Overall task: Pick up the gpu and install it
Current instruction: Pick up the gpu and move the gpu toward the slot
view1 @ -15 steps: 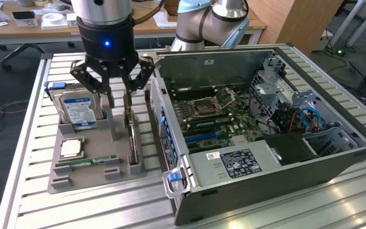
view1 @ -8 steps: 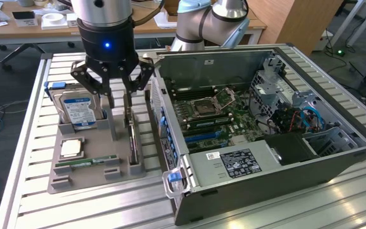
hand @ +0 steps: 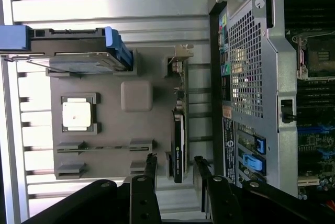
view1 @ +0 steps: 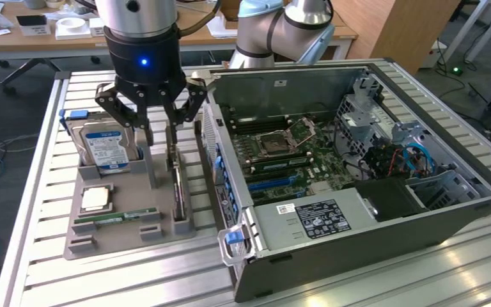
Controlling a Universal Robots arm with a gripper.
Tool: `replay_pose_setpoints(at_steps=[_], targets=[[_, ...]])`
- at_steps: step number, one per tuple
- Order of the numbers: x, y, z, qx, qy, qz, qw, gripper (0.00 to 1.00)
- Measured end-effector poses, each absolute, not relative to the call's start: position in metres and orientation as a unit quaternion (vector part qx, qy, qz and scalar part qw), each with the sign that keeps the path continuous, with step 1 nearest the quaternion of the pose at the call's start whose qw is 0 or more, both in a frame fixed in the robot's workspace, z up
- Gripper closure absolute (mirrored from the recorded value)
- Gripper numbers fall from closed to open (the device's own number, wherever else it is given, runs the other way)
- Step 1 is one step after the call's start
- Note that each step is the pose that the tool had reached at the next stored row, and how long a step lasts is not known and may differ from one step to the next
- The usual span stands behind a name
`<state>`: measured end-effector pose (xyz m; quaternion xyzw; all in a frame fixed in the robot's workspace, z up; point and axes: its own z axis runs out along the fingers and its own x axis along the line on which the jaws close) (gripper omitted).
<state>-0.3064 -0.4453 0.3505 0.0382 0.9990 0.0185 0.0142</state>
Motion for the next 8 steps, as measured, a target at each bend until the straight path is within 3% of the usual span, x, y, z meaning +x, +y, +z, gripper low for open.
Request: replay_pose_setpoints(at_steps=[8], targets=[[-0.3064,-0.4453,0.3470,0.038,0.999,0.019,0.014,0.58]])
